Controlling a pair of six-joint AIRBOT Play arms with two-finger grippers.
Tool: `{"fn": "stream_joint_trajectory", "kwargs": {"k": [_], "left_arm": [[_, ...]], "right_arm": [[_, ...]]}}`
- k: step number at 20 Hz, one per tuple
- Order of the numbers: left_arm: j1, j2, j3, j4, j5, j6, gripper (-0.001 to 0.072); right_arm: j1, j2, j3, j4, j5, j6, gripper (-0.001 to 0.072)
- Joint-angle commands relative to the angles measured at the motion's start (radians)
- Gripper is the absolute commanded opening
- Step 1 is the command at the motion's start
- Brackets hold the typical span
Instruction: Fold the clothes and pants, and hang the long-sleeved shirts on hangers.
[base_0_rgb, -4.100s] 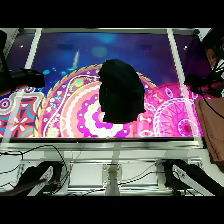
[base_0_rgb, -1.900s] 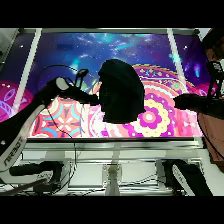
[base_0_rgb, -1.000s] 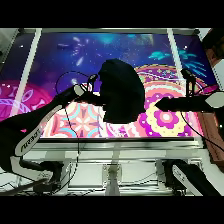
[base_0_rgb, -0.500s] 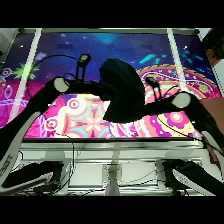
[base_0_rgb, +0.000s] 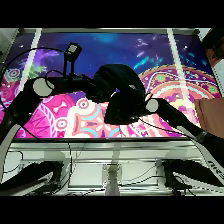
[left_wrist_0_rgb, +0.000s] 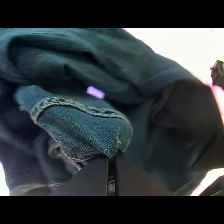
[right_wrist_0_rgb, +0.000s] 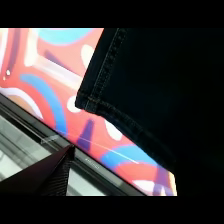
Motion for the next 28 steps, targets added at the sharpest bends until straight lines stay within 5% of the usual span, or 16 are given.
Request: {"fn": "stream_joint_trajectory", "kwargs": {"k": [1, 5, 13, 19, 28], "left_arm": [[0.013, 0.01, 0.0, 0.193, -0.014, -0.022, 0.0065], [0.056, 0.012, 0.001, 0.324, -0.015, -0.092, 0.0065], [0.194, 0.079, 0.001, 0.416, -0.093, -0.158, 0.0066], [0.202, 0.081, 0.0, 0.412, -0.138, -0.186, 0.0066], [0.201, 0.081, 0.0, 0.412, -0.139, -0.206, 0.0066]], "right_arm": [[0.009, -0.04, 0.023, -0.1, -0.036, 0.006, 0.0712], [-0.08, -0.039, 0.066, -0.312, 0.034, 0.149, 0.0694], [-0.399, -0.041, 0.064, -0.383, 0.163, 0.146, 0.0694], [-0.423, -0.041, 0.064, -0.413, 0.151, 0.051, 0.0695], [-0.492, -0.043, 0.064, -0.508, 0.173, 0.158, 0.0695]]}}
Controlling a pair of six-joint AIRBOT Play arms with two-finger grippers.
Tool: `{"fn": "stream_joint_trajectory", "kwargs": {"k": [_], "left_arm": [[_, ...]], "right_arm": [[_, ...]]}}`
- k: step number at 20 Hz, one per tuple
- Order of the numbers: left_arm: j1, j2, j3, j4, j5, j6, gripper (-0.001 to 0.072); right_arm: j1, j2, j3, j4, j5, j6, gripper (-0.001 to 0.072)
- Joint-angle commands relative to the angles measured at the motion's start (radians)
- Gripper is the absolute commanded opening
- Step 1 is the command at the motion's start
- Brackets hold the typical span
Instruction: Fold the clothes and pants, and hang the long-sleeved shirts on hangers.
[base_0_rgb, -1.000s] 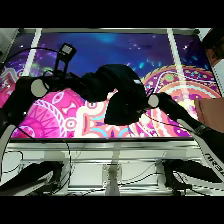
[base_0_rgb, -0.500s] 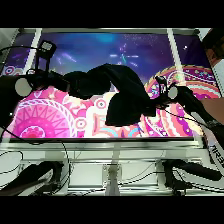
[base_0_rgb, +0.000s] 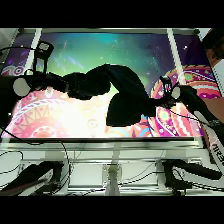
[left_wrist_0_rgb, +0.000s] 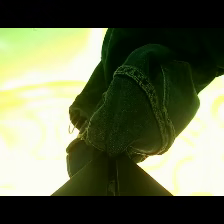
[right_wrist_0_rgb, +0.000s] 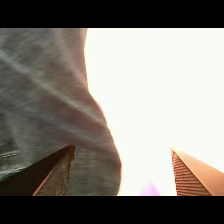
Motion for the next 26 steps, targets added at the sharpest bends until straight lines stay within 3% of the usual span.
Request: {"fn": "stream_joint_trajectory", "kwargs": {"k": [1, 6, 10, 11, 12, 14, 17, 20, 23, 26], "left_arm": [[0.001, 0.0, 0.0, 0.0, -0.002, -0.005, 0.0066], [0.001, 0.0, 0.0, 0.0, -0.002, -0.005, 0.0066], [0.001, 0.0, 0.0, 0.0, -0.002, -0.004, 0.0066], [0.001, 0.0, 0.0, 0.0, -0.002, -0.004, 0.0066], [0.001, 0.0, 0.0, 0.001, -0.001, -0.004, 0.0066], [0.002, -0.007, 0.0, 0.002, 0.0, -0.004, 0.0067], [0.005, -0.019, 0.0, 0.023, 0.037, -0.004, 0.0066], [0.054, -0.005, 0.001, 0.085, 0.17, -0.021, 0.0065], [0.185, 0.053, 0.001, 0.137, 0.257, -0.129, 0.0065], [0.362, 0.14, 0.001, 0.136, 0.296, -0.136, 0.0065]], "right_arm": [[-0.061, -0.001, 0.0, 0.025, 0.034, 0.04, 0.0693], [-0.138, -0.005, 0.0, 0.309, 0.152, -0.151, 0.0602], [-0.135, -0.083, -0.019, 0.371, 0.167, -0.151, 0.0593], [-0.135, -0.113, -0.024, 0.397, 0.189, -0.154, 0.0536], [-0.135, -0.137, -0.024, 0.417, 0.202, -0.155, 0.0418], [-0.135, -0.154, -0.023, 0.442, 0.185, -0.159, 0.0016], [-0.135, -0.145, 0.044, 0.409, 0.213, -0.245, 0.002], [-0.135, -0.143, 0.23, 0.25, 0.29, -0.243, 0.002], [-0.136, -0.131, 0.448, 0.051, 0.318, -0.221, 0.002], [-0.152, -0.094, 0.632, -0.058, 0.262, -0.158, 0.002]]}}
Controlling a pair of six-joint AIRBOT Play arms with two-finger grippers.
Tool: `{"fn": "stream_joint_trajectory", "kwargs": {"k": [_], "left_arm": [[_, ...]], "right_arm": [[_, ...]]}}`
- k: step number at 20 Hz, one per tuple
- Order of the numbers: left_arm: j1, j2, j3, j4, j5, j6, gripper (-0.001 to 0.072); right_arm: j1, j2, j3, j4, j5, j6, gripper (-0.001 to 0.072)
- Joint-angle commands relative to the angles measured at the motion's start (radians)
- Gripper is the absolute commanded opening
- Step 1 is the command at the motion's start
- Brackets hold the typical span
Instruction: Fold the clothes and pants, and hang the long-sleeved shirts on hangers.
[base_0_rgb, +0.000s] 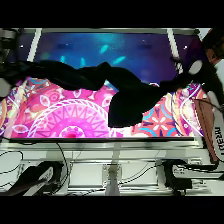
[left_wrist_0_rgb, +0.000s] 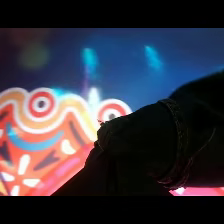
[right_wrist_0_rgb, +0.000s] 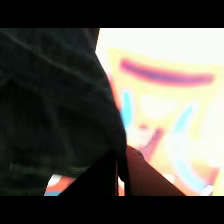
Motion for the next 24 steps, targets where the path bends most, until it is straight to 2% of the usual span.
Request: {"fn": "stream_joint_trajectory", "kwargs": {"k": [1, 4, 9, 14, 18, 21, 24], "left_arm": [[0.187, 0.094, 0.001, 0.023, 0.09, -0.036, 0.0065], [0.281, 0.166, 0.001, 0.023, 0.125, -0.035, 0.0065], [0.346, 0.19, 0.0, 0.024, 0.125, -0.035, 0.0065], [0.348, 0.141, -0.004, 0.023, 0.108, -0.035, 0.0065], [0.347, 0.024, -0.008, -0.002, 0.113, -0.035, 0.0065], [0.346, -0.103, -0.008, -0.097, 0.203, -0.035, 0.0065], [0.33, -0.229, -0.007, -0.206, 0.408, -0.035, 0.0066]], "right_arm": [[-0.022, 0.044, 0.199, -0.145, -0.058, 0.063, 0.002], [-0.052, 0.101, 0.283, -0.147, -0.115, 0.064, 0.002], [-0.119, 0.143, 0.323, -0.15, -0.108, 0.064, 0.002], [-0.14, 0.136, 0.32, -0.153, -0.094, 0.064, 0.002], [-0.14, 0.079, 0.32, -0.151, -0.153, 0.065, 0.002], [-0.14, -0.024, 0.32, -0.151, -0.21, 0.085, 0.002], [-0.139, -0.146, 0.32, -0.147, -0.329, 0.156, 0.002]]}}
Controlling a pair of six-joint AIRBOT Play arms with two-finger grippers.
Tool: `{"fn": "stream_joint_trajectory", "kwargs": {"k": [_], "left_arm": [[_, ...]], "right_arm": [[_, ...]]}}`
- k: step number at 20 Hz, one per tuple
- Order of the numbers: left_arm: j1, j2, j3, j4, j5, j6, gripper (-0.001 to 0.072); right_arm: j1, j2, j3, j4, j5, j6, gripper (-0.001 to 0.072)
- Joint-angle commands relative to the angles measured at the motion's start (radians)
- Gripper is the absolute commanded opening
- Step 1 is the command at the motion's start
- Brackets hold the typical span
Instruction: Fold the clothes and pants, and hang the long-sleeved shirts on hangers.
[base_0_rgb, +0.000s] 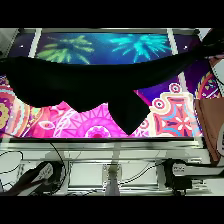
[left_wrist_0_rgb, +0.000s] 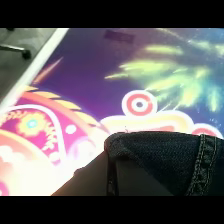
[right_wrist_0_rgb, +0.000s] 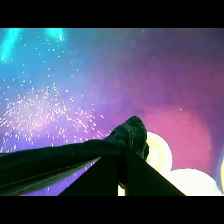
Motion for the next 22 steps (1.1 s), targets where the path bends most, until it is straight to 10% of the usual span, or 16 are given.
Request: {"fn": "stream_joint_trajectory", "kwargs": {"k": [1, 12, 14, 15, 22], "left_arm": [[-0.03, -0.151, 0.0, -0.119, 0.259, 0.0, 0.0065], [-0.225, -0.595, 0.003, -0.119, 1.069, 0.0, 0.0088], [-0.225, -0.618, 0.005, -0.119, 1.065, 0.0, 0.0405], [-0.225, -0.62, 0.005, -0.12, 1.064, 0.0, 0.0542], [-0.166, -0.488, 0.016, -0.395, 0.938, 0.097, 0.0563]], "right_arm": [[0.0, -0.132, 0.001, 0.003, -0.155, 0.082, 0.002], [0.029, -0.358, 0.001, 0.113, -0.726, 0.23, 0.0051], [0.029, -0.357, 0.002, 0.113, -0.729, 0.23, 0.0653], [0.029, -0.356, 0.003, 0.116, -0.718, 0.231, 0.0701], [-0.013, -0.268, 0.004, 0.103, -0.451, 0.23, 0.0694]]}}
